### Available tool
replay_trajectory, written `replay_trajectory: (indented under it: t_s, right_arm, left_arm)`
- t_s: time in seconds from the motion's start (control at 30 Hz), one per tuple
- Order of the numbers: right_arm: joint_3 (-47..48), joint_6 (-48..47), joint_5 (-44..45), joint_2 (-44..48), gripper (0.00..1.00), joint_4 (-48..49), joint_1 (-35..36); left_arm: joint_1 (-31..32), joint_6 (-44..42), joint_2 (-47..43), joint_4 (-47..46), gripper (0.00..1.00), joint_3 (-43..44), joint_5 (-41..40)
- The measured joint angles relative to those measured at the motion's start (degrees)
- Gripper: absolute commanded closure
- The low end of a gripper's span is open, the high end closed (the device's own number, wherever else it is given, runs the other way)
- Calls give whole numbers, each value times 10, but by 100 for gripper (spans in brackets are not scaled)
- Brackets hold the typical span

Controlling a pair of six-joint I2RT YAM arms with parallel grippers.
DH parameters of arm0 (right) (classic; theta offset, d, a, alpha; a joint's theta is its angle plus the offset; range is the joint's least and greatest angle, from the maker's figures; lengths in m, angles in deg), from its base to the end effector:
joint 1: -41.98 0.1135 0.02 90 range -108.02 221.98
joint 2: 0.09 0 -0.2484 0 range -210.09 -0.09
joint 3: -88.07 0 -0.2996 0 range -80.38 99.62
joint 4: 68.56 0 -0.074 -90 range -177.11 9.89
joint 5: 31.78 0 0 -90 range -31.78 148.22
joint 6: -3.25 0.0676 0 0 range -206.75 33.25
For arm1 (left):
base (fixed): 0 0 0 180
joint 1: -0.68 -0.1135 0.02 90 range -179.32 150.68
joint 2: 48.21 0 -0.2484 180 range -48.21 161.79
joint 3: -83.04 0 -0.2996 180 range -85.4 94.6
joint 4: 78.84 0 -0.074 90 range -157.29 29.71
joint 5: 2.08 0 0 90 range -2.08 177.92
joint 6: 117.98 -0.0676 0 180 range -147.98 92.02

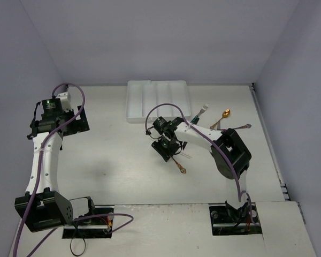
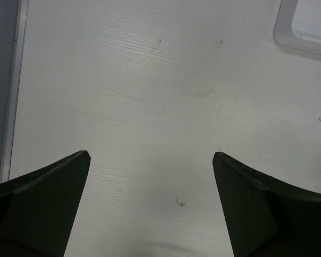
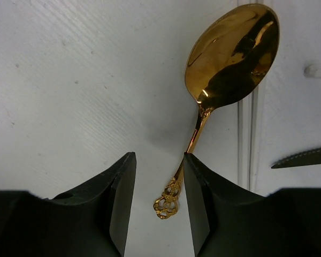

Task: Sort the eating utensils into containers

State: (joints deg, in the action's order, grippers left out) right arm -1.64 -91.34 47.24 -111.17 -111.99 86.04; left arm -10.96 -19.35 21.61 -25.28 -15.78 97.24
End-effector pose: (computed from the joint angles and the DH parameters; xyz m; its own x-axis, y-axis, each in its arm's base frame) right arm 0.3148 0.3225 0.1125 -0.5856 -0.6760 -0.4472 -0.7916 0.5957 0.1362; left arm 0.3277 0.0563 0.3111 -0.6382 -0.2827 -0.7161 -0.1794 0.9592 -0.2187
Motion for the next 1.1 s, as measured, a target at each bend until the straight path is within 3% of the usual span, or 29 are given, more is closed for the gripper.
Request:
replay_trajectory:
  t_s: [0.33, 0.5, 0.6, 0.7, 0.97, 1.1]
  right_arm:
    - [0, -2, -8, -22, 65, 0, -26]
    - [1, -3, -15, -30, 71, 3, -31]
    - [3, -7, -18, -33, 81, 4, -32]
    - [8, -11, -21, -38, 100, 4, -32]
    - [23, -13, -30, -43, 100, -2, -36]
    - [78, -12, -37, -42, 100, -15, -40]
  left_arm:
    - [0, 0, 0, -5, 3, -3, 0]
    - [0, 0, 2, -8, 3, -8, 0]
    - [0, 0, 4, -8, 3, -8, 0]
    - [0, 0, 7, -9, 3, -8, 0]
    - [0, -5, 21, -9, 3, 1, 3]
    - [0, -7, 30, -10, 3, 18, 9]
